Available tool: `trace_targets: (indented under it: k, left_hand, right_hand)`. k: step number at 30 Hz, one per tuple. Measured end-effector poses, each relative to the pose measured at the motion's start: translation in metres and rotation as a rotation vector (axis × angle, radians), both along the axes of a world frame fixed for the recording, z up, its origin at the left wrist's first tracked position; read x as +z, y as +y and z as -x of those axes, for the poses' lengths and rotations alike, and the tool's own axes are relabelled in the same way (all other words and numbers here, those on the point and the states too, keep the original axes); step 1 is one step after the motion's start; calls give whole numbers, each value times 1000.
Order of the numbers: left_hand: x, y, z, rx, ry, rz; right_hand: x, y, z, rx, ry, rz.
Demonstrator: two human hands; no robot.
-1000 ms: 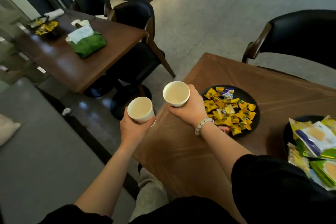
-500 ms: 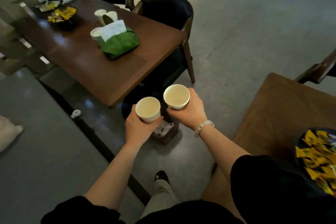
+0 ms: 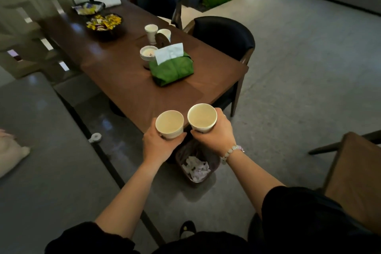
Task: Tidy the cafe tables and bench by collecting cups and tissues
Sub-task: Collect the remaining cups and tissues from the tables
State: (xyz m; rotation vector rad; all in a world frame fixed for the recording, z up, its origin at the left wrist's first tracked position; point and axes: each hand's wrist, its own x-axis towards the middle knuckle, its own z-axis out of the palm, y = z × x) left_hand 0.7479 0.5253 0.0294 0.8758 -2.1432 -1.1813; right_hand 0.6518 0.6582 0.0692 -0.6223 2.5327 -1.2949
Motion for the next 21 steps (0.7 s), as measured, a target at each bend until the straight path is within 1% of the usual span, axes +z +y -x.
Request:
trace_targets:
  k: [7, 14, 17, 21]
  left_hand:
    - [-2, -18, 4, -29, -26, 8]
    - [7, -43, 20, -3, -15, 41]
    - [12, -48, 29, 10, 9, 25]
    - [13, -49, 37, 61, 37, 16]
  right_hand:
    - [-14, -8, 7, -85, -20, -3]
    - [-14, -29, 23, -44, 25, -32]
    - [-11, -37, 33, -21, 52, -23]
    - [-8, -48, 44, 14, 64, -65]
